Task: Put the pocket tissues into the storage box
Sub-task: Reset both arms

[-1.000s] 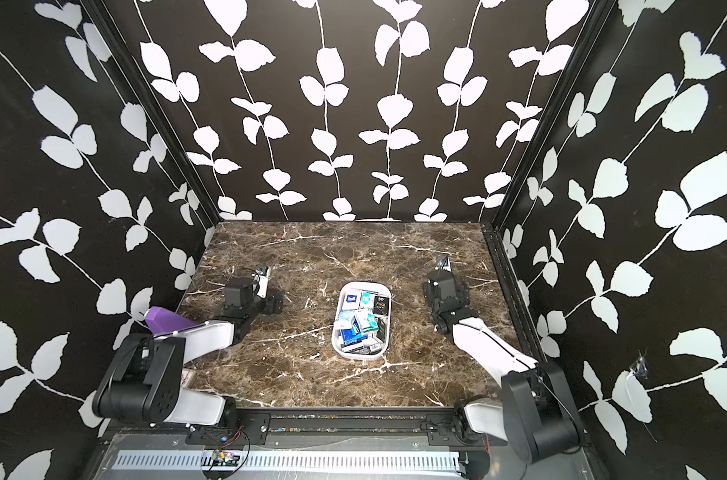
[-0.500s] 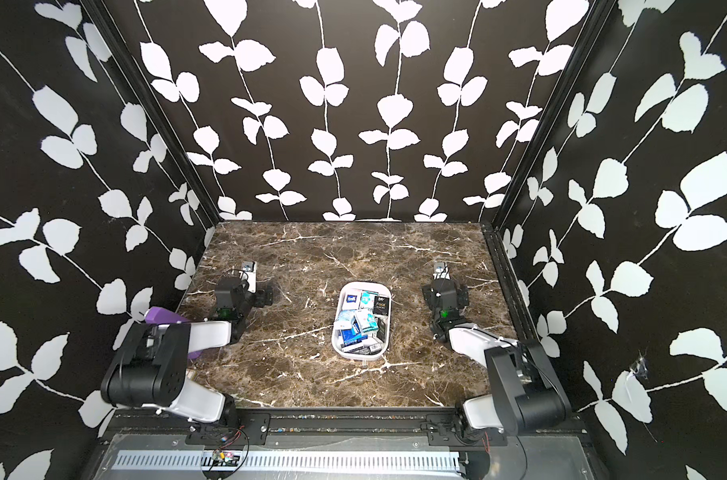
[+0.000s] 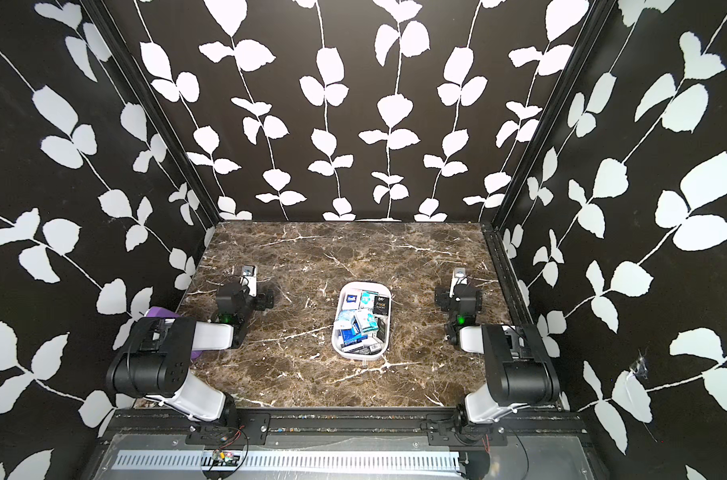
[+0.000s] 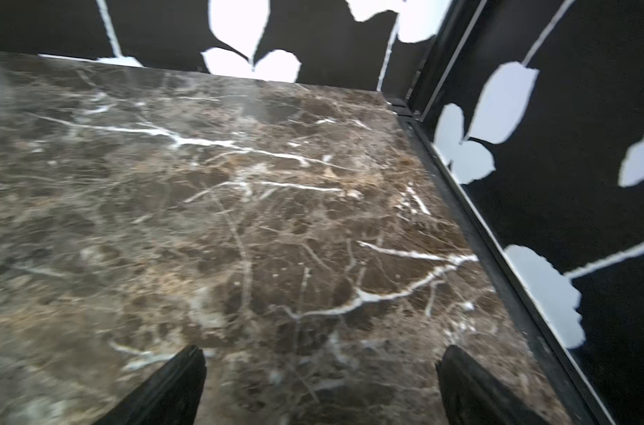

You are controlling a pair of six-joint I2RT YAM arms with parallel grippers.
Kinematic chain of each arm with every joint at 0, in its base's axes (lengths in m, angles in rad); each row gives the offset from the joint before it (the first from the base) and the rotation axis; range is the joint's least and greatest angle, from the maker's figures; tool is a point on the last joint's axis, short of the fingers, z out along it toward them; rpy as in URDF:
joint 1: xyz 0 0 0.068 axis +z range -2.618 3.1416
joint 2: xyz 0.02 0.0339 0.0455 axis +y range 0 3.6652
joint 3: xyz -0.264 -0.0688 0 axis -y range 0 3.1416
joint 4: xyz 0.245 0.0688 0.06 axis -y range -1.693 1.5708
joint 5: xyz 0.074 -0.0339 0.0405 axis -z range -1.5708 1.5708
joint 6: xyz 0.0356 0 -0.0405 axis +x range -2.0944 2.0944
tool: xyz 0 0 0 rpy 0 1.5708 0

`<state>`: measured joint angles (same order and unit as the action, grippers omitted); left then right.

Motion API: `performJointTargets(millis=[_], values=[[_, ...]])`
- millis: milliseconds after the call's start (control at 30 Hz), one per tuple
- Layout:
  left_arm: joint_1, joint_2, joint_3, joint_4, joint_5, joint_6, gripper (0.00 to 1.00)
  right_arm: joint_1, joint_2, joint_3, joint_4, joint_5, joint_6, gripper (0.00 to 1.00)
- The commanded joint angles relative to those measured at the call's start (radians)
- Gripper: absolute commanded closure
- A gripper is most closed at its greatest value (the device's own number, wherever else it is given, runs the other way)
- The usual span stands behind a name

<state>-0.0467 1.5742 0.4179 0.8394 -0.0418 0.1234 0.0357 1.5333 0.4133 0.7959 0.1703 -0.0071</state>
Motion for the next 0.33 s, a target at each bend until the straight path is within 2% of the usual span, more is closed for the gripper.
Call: performJointTargets(millis=[0, 300], values=[[0.001, -0.02, 0.002, 0.014, 0.005, -0.008, 0.01, 0.004, -0.009, -0.015, 0.049, -0.027, 0.0, 0.01], [0.003, -0.021, 0.002, 0.011, 0.006, -0.007, 0.01, -0.004, -0.009, -0.01, 0.04, -0.072, -0.008, 0.01]])
